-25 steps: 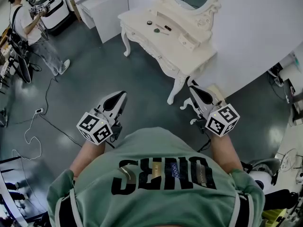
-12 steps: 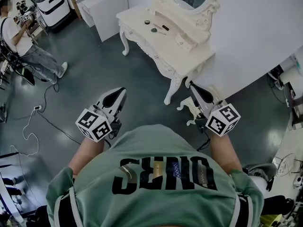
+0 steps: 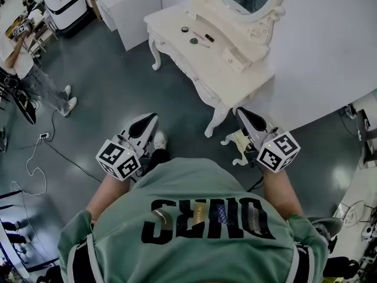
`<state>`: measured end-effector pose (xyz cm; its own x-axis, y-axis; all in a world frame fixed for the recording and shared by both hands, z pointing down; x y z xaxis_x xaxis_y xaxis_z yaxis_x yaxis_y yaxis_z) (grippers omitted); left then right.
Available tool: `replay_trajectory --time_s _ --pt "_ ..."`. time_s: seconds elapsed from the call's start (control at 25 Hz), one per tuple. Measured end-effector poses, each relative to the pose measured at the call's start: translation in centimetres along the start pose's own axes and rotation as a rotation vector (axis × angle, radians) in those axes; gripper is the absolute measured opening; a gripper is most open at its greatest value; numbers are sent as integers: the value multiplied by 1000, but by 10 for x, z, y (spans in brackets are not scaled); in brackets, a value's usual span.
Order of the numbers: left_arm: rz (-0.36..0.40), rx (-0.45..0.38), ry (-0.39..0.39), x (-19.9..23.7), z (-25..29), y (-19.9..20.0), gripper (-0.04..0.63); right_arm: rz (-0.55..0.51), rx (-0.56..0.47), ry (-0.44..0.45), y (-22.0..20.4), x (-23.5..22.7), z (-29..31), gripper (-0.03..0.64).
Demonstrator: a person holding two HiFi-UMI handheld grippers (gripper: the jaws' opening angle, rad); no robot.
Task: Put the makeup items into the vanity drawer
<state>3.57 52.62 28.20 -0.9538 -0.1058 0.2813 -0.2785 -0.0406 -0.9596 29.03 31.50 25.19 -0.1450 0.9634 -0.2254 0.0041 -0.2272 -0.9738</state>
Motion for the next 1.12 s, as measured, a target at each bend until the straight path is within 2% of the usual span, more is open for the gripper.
replay_trajectory --time_s 0.08,0.2,0.36,0.48,0.6,0.72,0.84,1.12 --pt "-16 3 -13 43 22 2 0 2 -8 -10 -1 -16 38 9" --pt "-20 15 -73 117 72 16 0 -26 -21 -38 4 -48 105 9" --pt "-24 57 -155 222 154 50 0 4 -65 -122 25 -102 201 9" --pt "9 98 -223 278 206 85 0 47 -84 -166 43 -133 262 9" --pt "18 119 -258 319 247 106 0 47 -78 -198 56 -159 300 9" --pt "2 136 -274 344 283 110 0 52 -61 -234 60 -187 316 9" --pt "-4 157 -284 351 315 103 0 74 -48 -259 59 -214 317 9" --pt "-7 172 -234 332 370 86 0 83 -22 -211 61 -276 309 9"
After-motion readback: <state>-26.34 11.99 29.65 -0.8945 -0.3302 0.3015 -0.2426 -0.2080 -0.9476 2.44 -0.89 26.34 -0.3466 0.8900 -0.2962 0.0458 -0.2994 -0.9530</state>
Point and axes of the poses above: the fingertips, and each gripper's own axes: z forward along the fingers, x to its left, y out of its top, the point moved 7 cm from there along -z, backward along the fingers, and after that the axes turned 3 degrees about -x, right-handed, at the moved point
